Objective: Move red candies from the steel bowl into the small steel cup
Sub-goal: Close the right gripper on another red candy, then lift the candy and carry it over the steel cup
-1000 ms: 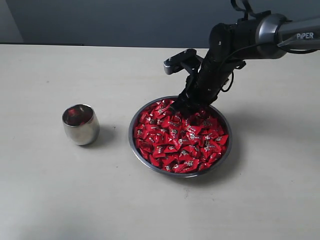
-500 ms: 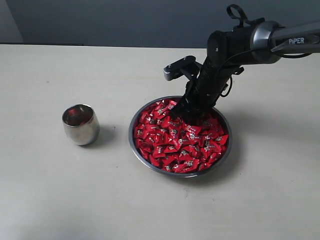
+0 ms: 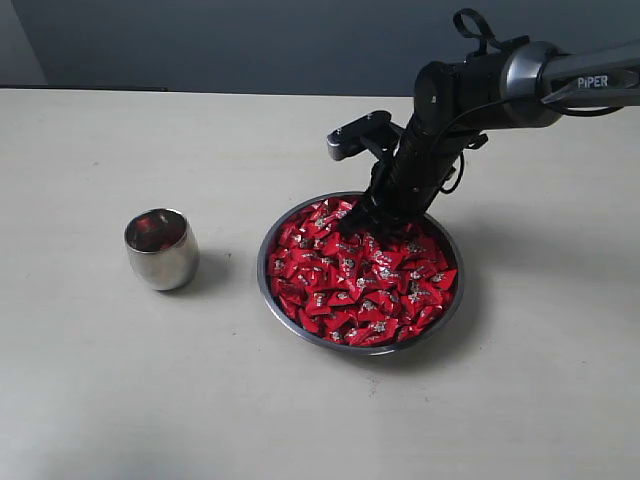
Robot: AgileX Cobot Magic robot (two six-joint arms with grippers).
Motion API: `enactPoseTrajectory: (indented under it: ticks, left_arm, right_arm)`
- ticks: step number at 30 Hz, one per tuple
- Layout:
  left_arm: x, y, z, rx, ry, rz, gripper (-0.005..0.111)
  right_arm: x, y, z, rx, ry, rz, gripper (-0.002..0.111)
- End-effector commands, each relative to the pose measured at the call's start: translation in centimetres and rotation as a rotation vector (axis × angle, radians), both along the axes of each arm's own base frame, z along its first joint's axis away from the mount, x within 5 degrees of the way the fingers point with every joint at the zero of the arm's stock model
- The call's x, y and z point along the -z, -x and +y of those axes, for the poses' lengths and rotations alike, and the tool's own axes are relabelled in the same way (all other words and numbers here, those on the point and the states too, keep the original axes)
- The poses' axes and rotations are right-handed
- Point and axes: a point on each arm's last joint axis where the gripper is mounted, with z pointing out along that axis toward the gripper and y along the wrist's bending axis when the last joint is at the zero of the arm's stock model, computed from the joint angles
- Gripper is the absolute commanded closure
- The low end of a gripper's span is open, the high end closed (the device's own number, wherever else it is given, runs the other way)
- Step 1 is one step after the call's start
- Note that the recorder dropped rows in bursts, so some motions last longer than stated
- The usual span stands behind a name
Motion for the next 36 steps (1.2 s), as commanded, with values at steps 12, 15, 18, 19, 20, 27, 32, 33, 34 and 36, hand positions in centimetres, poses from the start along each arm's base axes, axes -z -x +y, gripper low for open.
enactPoseTrajectory:
  ticks: [12, 15, 18, 19, 20, 27, 32, 33, 34, 36]
  left_arm:
    - [0.1, 0.0, 0.0, -0.001, 0.001, -0.003, 0.106]
    - [0.1, 0.0, 0.0, -0.001, 0.001, -0.003, 0.106]
    - [0.1, 0.0, 0.0, -0.001, 0.001, -0.003, 0.106]
    - [0.1, 0.0, 0.0, -0.001, 0.001, -0.003, 0.106]
    - [0.1, 0.0, 0.0, -0.001, 0.001, -0.003, 0.106]
    - [0.1, 0.0, 0.0, -0.001, 0.001, -0.003, 0.106]
    - [0.1, 0.0, 0.0, -0.001, 0.001, -0.003, 0.106]
    - [0.1, 0.0, 0.0, -0.001, 0.001, -0.003, 0.106]
    - [0.1, 0.0, 0.0, -0.001, 0.001, -0.003, 0.106]
    - [0.1, 0.0, 0.0, -0.001, 0.001, -0.003, 0.106]
  right_arm:
    - [-4.2, 0.5, -0.3, -0.014, -0.028, -0.042, 0.109]
    - [-5.7, 0.4, -0.1, 0.007, -0.085, -0.098, 0.109]
    - [-8.1, 0.0, 0.7, 0.015, -0.204, -0.174, 0.109]
    - [-8.5, 0.0, 0.9, 0.001, -0.227, -0.172, 0.109]
    - [-9.1, 0.0, 1.3, -0.023, -0.259, -0.173, 0.109]
    - [-12.3, -0.7, 4.7, -0.09, -0.469, -0.162, 0.109]
    - [-12.7, -0.1, 8.4, -0.198, -0.484, -0.14, 0.109]
    - [-12.5, 0.0, 9.3, -0.221, -0.487, -0.131, 0.109]
    - [-12.3, 0.2, 10.2, -0.243, -0.488, -0.124, 0.109]
    - [-12.0, 0.6, 11.7, -0.283, -0.492, -0.109, 0.109]
